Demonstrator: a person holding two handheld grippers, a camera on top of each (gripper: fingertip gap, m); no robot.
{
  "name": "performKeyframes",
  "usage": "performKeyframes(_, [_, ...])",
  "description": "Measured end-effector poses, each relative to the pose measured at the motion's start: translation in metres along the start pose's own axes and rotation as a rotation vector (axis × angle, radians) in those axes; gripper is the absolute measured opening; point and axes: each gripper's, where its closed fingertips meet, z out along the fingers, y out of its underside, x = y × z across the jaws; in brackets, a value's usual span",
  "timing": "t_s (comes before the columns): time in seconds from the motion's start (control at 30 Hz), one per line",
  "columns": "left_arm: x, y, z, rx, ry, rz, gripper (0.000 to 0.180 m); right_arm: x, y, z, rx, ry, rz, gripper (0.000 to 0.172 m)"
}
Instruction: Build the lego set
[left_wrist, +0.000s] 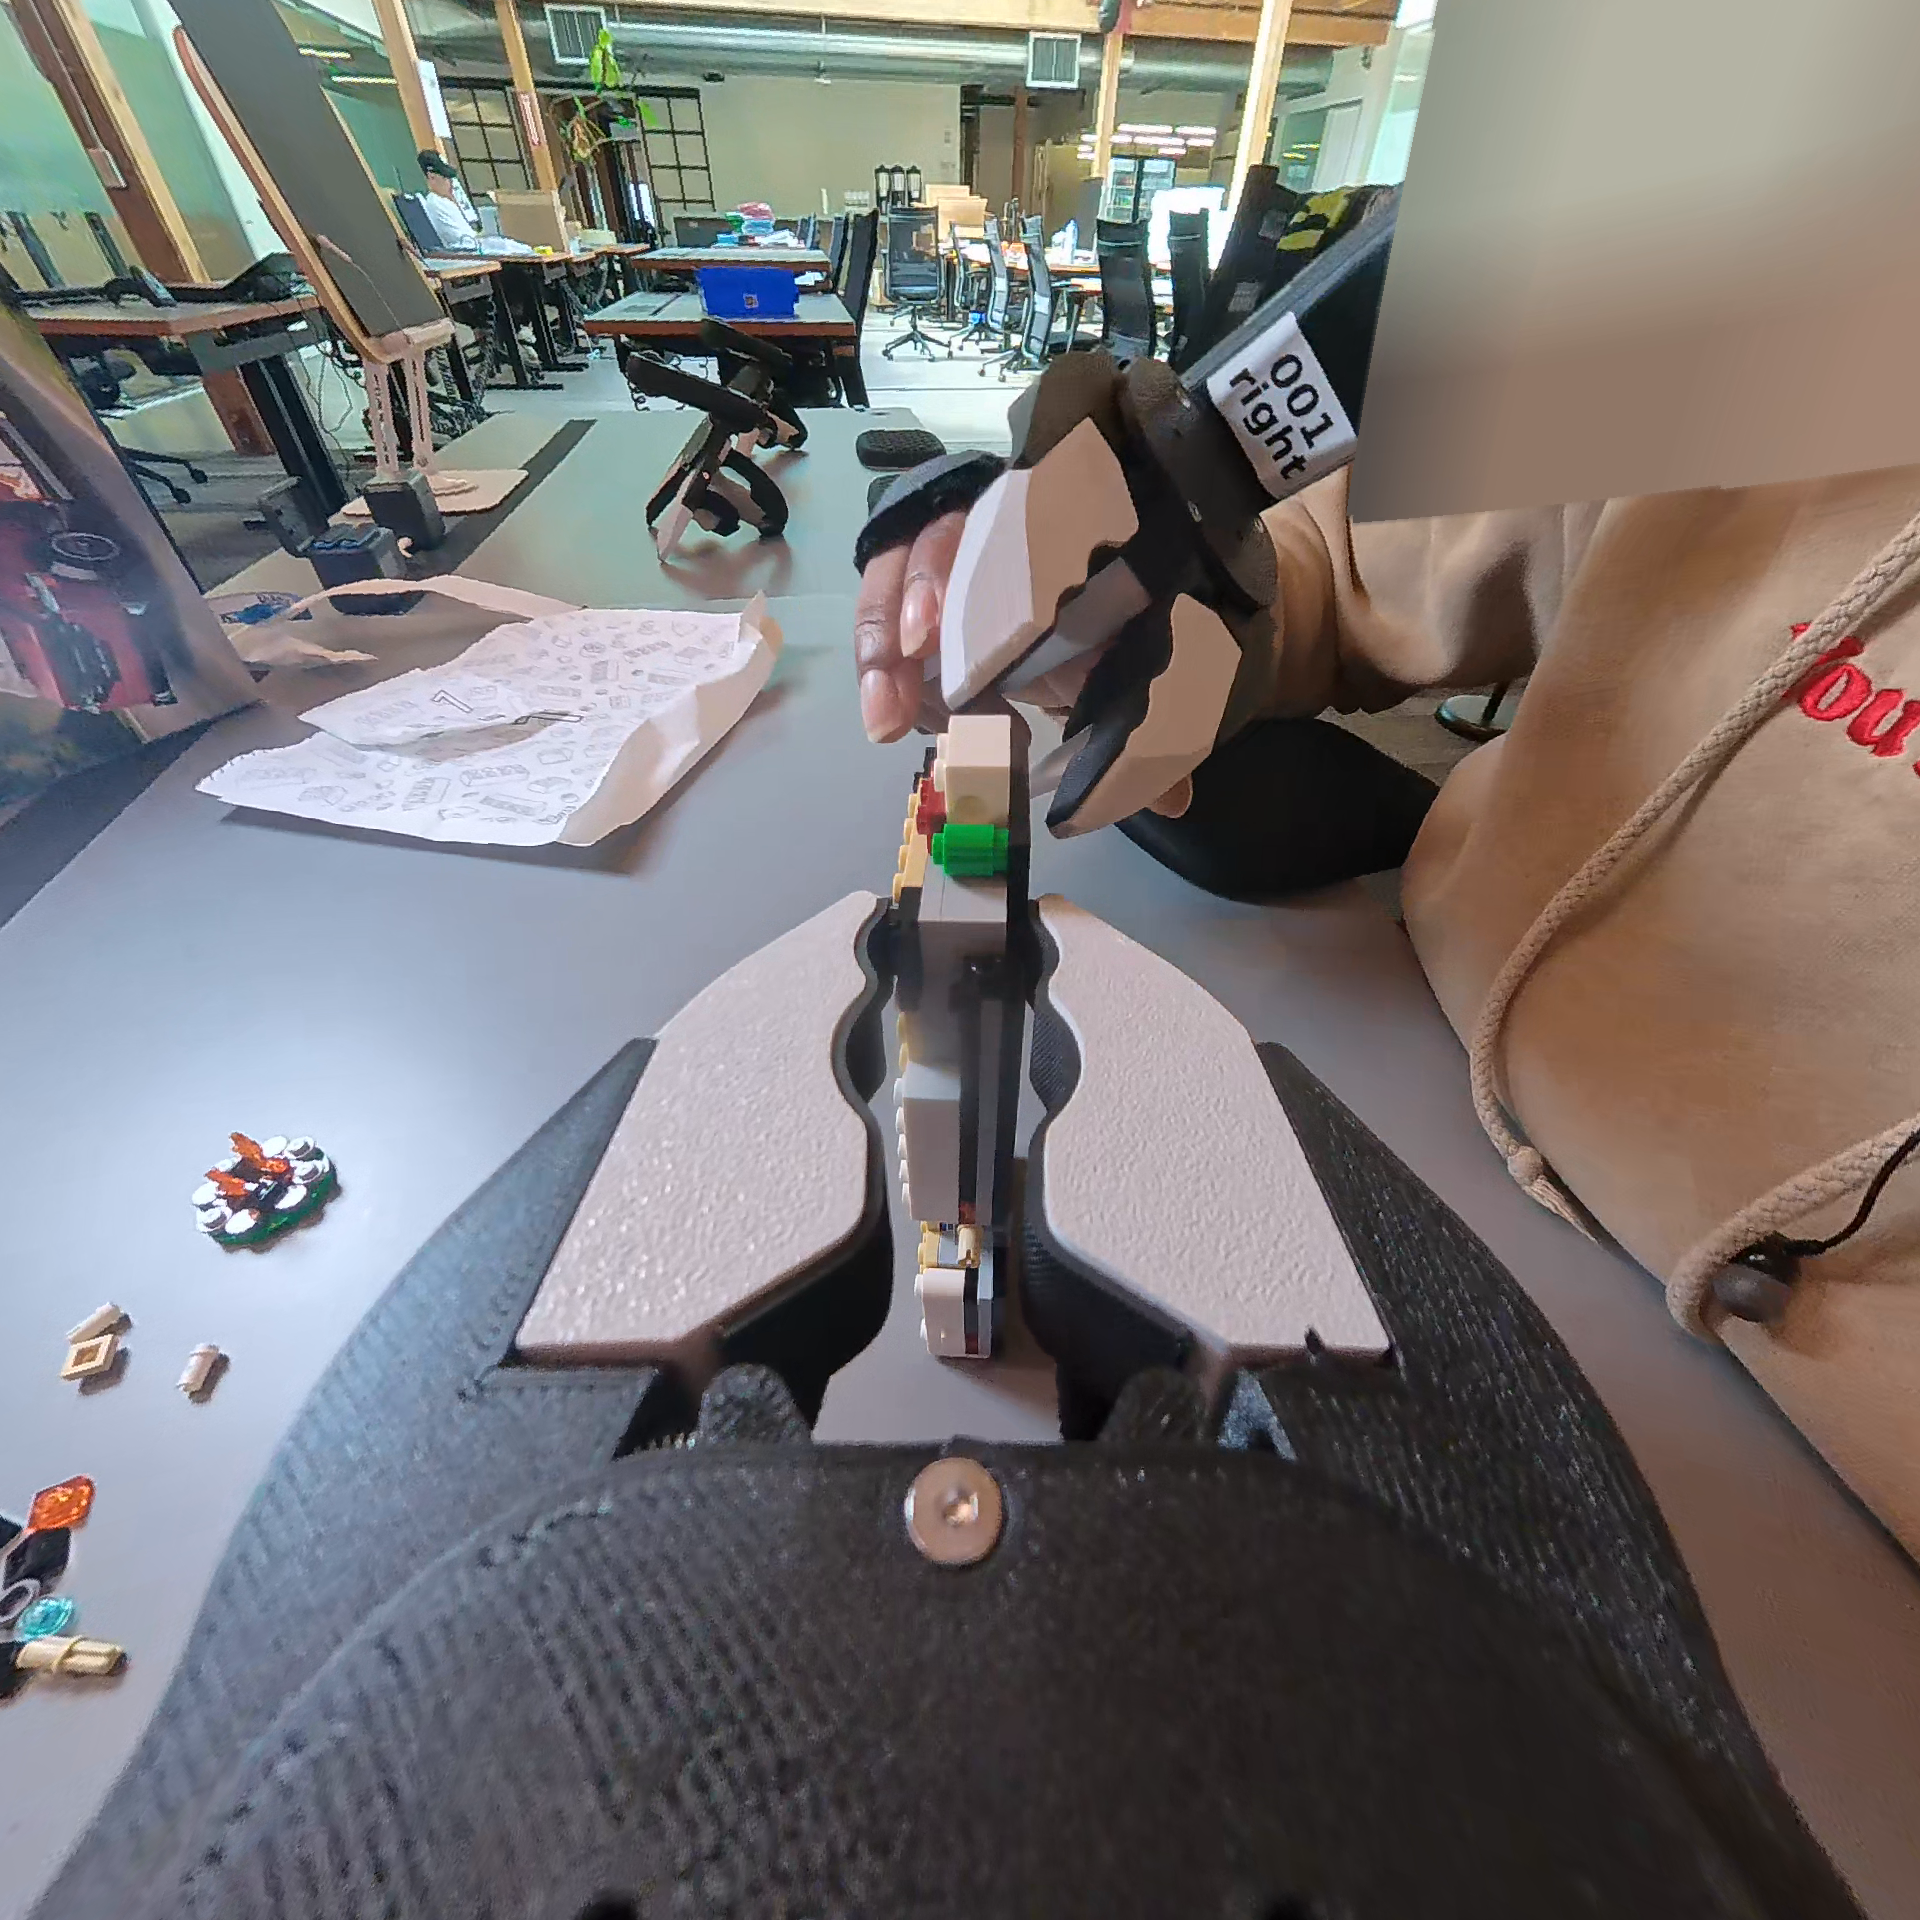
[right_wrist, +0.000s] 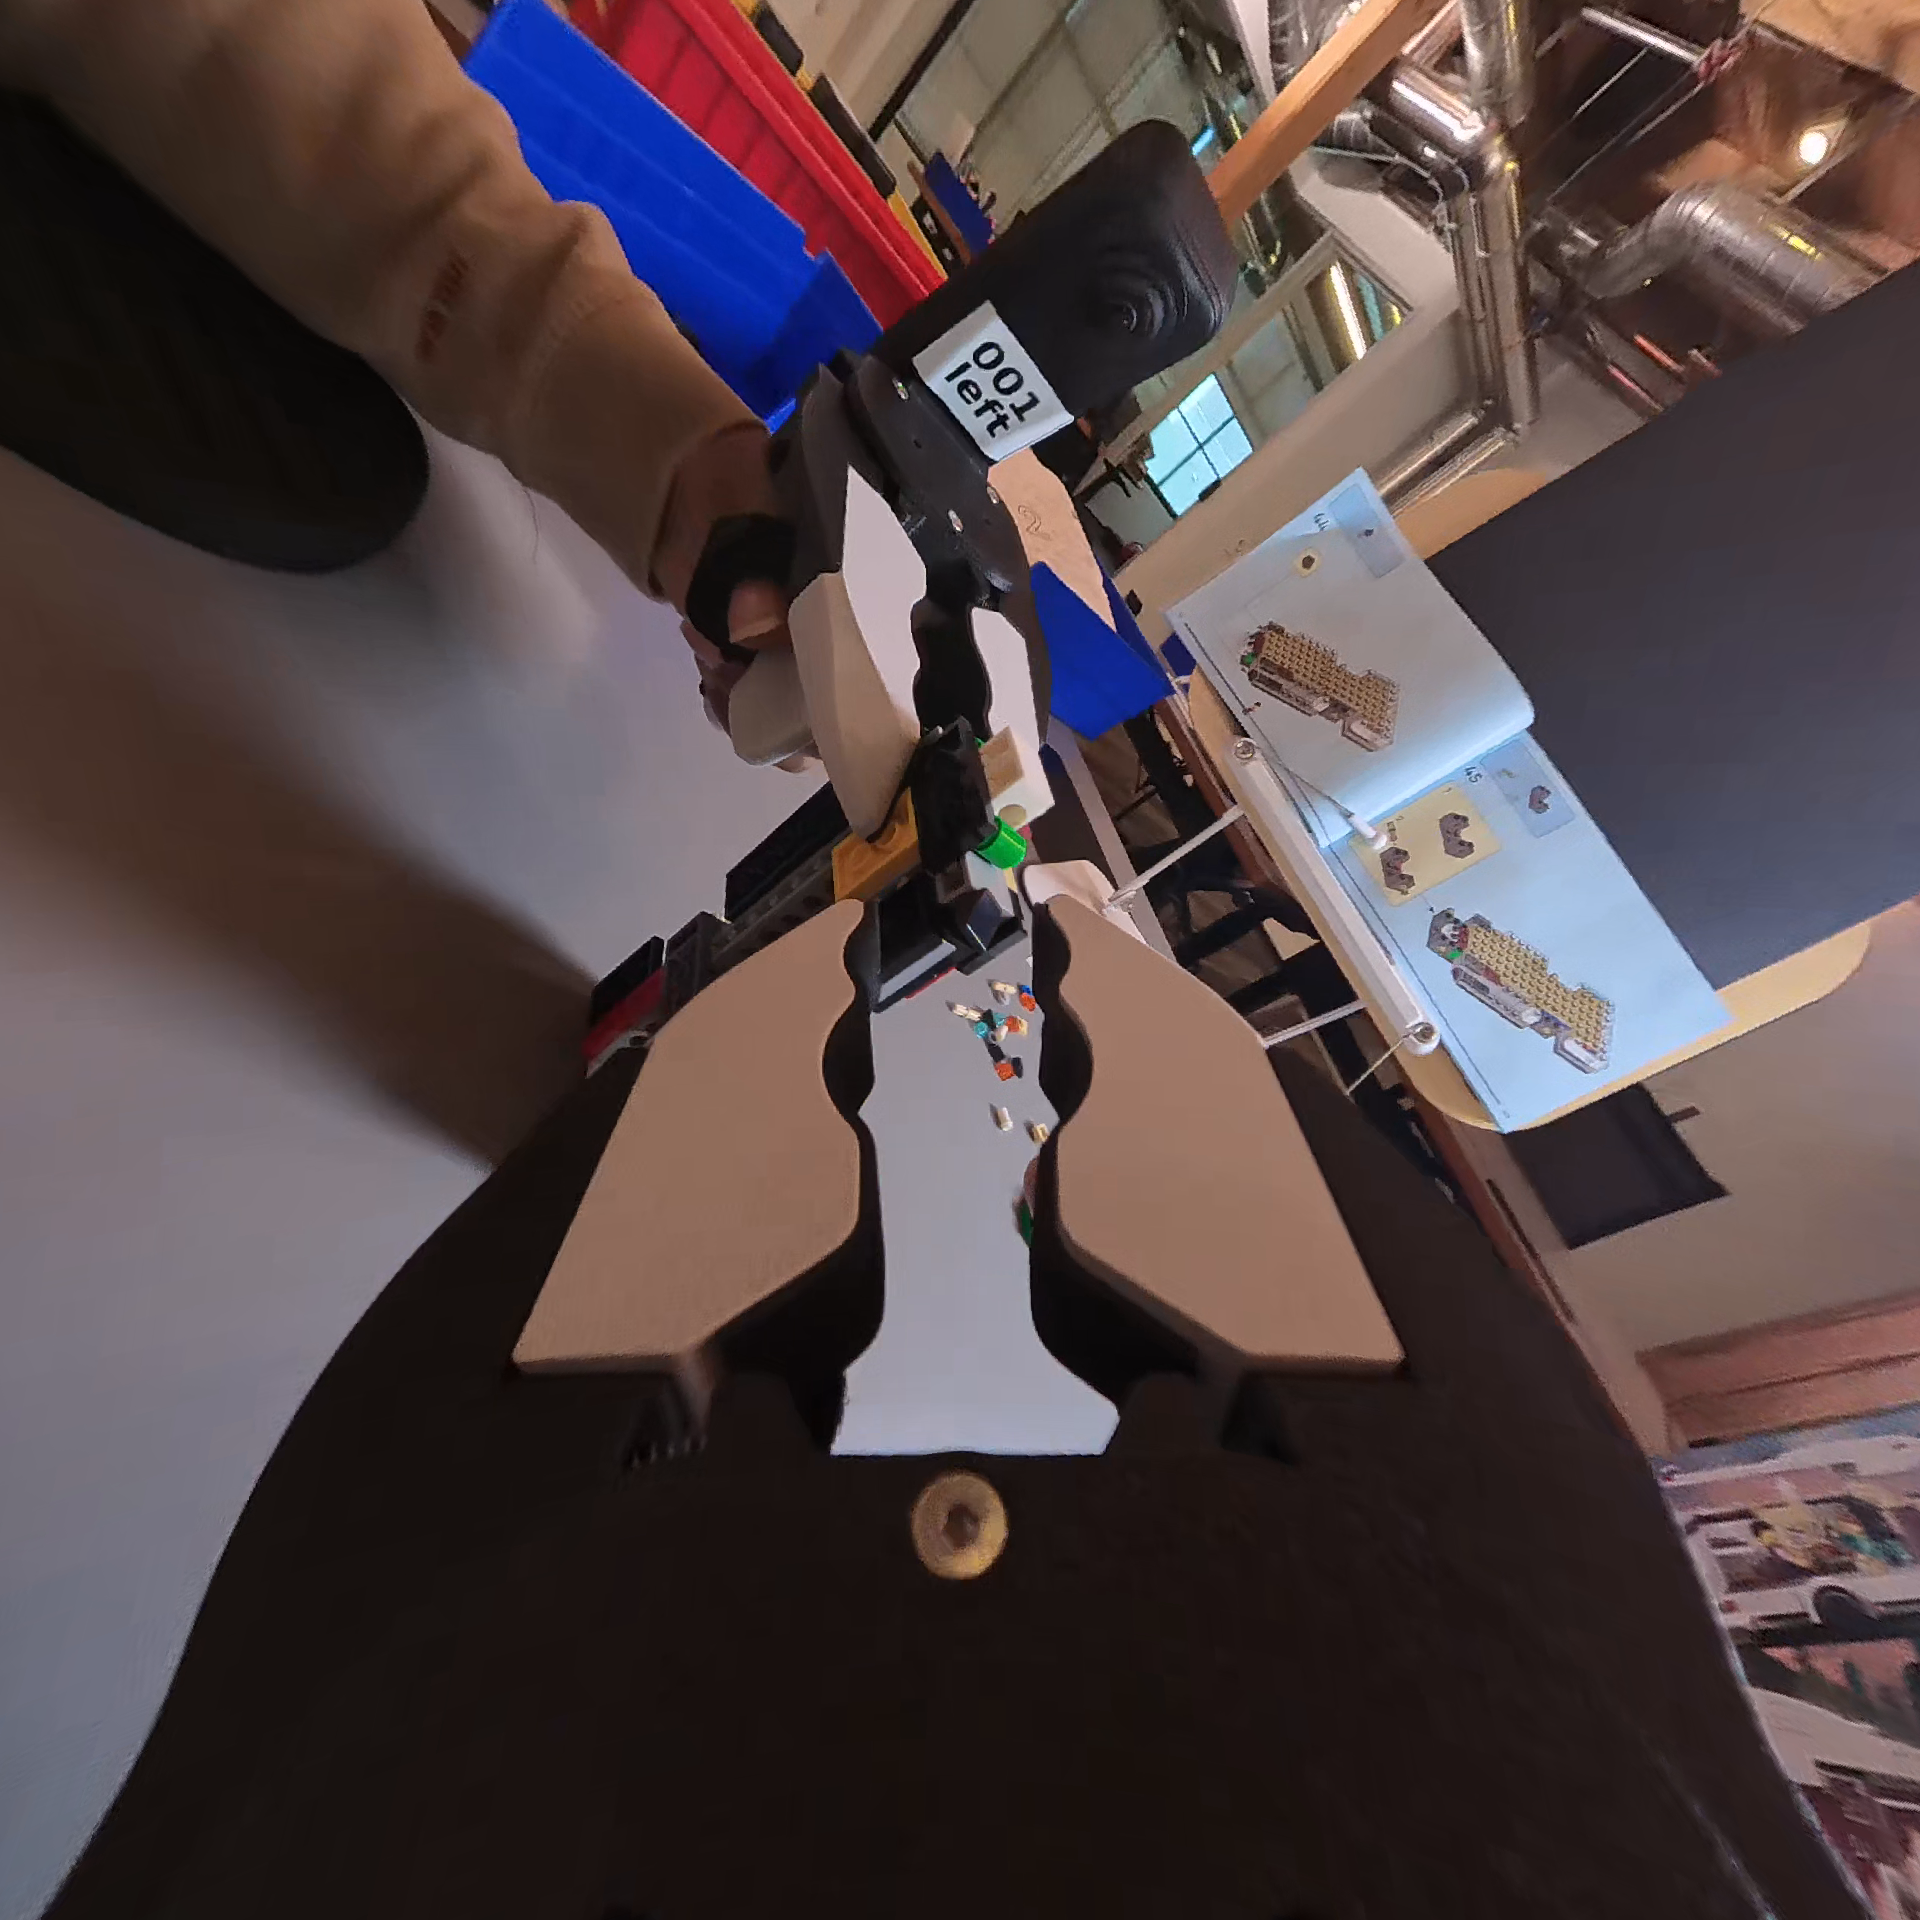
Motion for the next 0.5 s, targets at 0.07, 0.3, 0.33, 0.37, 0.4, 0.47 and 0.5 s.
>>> performKeyframes(0.07, [0.0001,-0.0001,0.0001,0.001,0.000,-0.002,0.023,-0.0005,-0.0005,0.0012,-0.003,0.017,-0.030,0.023])
performKeyframes(0.3, [-0.0014,-0.0009,0.0013,0.022,-0.001,-0.018,0.023,-0.0012,0.0055,0.0043,-0.023,0.028,-0.044,0.019])
performKeyframes(0.33, [-0.0013,-0.0010,0.0016,0.027,-0.001,-0.019,0.023,-0.0011,0.0057,0.0044,-0.023,0.030,-0.044,0.019])
performKeyframes(0.37, [-0.0010,-0.0005,0.0020,0.028,0.000,-0.019,0.024,-0.0012,0.0056,0.0043,-0.020,0.032,-0.046,0.019])
performKeyframes(0.4, [-0.0015,0.0013,0.0032,0.019,-0.008,-0.013,0.028,-0.0015,0.0055,0.0044,-0.020,0.035,-0.050,0.019])
performKeyframes(0.47, [-0.0002,0.0049,0.0067,-0.001,-0.009,-0.001,0.037,-0.0020,0.0051,0.0045,-0.017,0.042,-0.065,0.019])
performKeyframes(0.5, [0.0012,0.0052,0.0084,-0.002,-0.002,0.001,0.040,-0.0021,0.0049,0.0046,-0.014,0.046,-0.070,0.019])
